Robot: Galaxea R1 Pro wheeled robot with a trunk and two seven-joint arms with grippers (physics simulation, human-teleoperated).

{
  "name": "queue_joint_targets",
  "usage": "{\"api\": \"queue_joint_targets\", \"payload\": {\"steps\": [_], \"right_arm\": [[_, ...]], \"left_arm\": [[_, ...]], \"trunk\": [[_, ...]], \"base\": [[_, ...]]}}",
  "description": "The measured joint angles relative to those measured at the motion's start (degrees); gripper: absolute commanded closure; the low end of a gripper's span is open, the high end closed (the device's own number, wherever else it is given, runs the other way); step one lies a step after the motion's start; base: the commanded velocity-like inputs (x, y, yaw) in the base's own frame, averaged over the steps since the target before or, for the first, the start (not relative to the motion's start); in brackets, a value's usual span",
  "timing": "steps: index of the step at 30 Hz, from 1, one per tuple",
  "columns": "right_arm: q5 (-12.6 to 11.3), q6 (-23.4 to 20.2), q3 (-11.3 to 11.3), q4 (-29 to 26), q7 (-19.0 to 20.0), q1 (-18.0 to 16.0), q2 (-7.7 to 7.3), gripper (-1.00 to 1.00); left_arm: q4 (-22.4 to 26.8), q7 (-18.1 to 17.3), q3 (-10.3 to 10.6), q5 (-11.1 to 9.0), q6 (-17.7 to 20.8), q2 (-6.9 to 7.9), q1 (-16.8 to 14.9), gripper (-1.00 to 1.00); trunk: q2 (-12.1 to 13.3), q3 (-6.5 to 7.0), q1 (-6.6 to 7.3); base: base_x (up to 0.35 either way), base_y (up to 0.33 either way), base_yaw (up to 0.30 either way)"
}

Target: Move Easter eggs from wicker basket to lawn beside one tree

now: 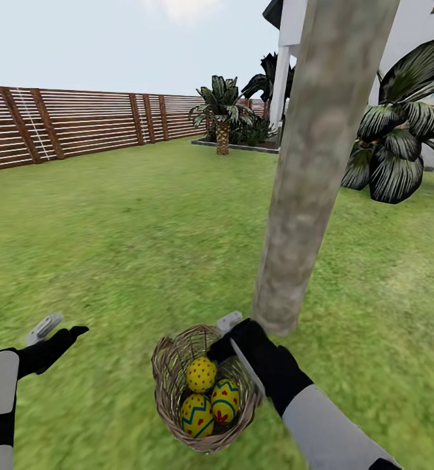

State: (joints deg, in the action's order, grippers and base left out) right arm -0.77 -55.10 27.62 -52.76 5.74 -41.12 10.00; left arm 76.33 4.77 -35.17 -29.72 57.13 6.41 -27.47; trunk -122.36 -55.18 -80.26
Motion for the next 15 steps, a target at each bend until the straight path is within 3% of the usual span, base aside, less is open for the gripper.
{"api": "queue_joint_targets", "payload": {"steps": [4,9,12,15], "right_arm": [[-2.7,5.3,1.9,7.8,-1.2,-3.6,0.0,-1.0],[-4.0,7.4,2.1,14.4,-1.4,-5.9,0.0,-1.0],[-9.3,7.7,2.2,15.1,-2.2,-6.3,0.0,-1.0],[-11.8,8.0,2.2,15.3,-4.8,-6.3,0.0,-1.0]], "left_arm": [[0.0,0.0,0.0,0.0,0.0,-0.24,0.0,-1.0],[0.1,0.0,0.0,0.1,0.0,-0.26,0.0,-1.0],[0.1,-0.1,0.0,0.0,0.0,-0.26,0.0,-1.0],[0.1,-0.1,0.0,0.0,0.0,-0.26,0.0,-1.0]], "trunk": [[0.0,0.0,0.0],[0.0,0.0,0.0],[0.0,0.0,0.0],[-0.4,-0.18,-0.21]], "base": [[0.0,0.0,0.0],[0.0,0.0,0.0],[0.0,0.0,0.0],[0.0,0.0,0.0]]}}
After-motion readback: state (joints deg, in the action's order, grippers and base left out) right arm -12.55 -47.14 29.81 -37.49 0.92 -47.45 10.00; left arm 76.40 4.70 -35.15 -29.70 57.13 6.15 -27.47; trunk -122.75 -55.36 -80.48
